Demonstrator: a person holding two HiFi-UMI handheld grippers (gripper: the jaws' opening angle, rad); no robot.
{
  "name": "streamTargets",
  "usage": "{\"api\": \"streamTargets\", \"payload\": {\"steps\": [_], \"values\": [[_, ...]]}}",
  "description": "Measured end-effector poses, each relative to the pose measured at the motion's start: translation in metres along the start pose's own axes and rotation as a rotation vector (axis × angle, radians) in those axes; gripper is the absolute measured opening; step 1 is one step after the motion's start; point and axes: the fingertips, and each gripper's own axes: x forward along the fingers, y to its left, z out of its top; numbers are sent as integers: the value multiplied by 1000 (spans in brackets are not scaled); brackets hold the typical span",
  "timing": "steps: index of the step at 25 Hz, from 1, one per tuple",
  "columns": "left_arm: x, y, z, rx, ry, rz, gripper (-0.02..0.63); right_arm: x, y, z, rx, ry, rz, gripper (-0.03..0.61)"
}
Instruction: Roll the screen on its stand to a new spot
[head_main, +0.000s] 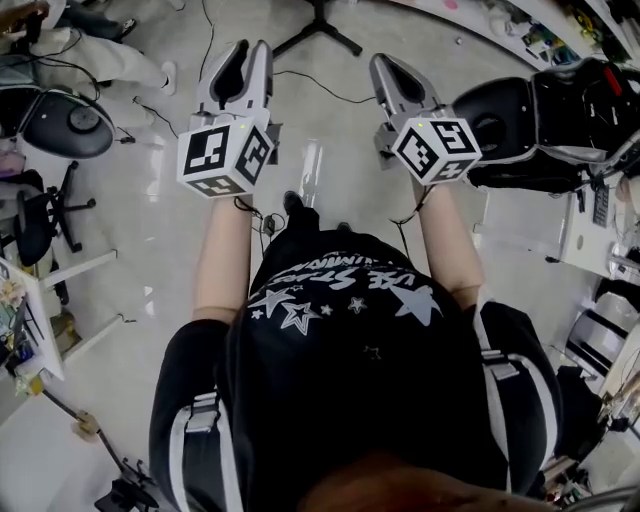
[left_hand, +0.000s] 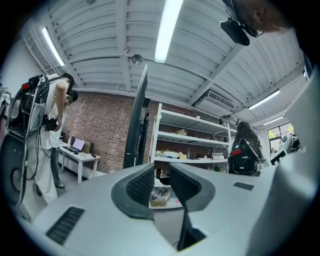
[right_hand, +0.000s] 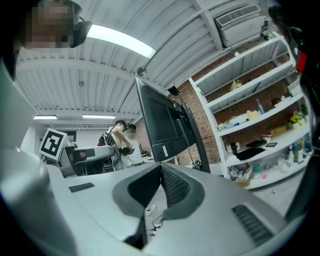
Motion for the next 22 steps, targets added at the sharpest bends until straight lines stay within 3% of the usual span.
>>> {"api": "streamTargets", "payload": {"steps": [6,8,15,22], "values": [[-22,-40,-7,8,12,-16,104,-37,-5,-5,-4,21,26,6],[-31,-49,-10,12,15,-6,72,-46,-5,-10,-9,33,35,6],[-53,-58,-8,40,10,29,12,-58,12,-15,-36,45,78,6],[-63,-73,-5,37,6,39,11,-69,15,-9,-63,47,108,6]]}}
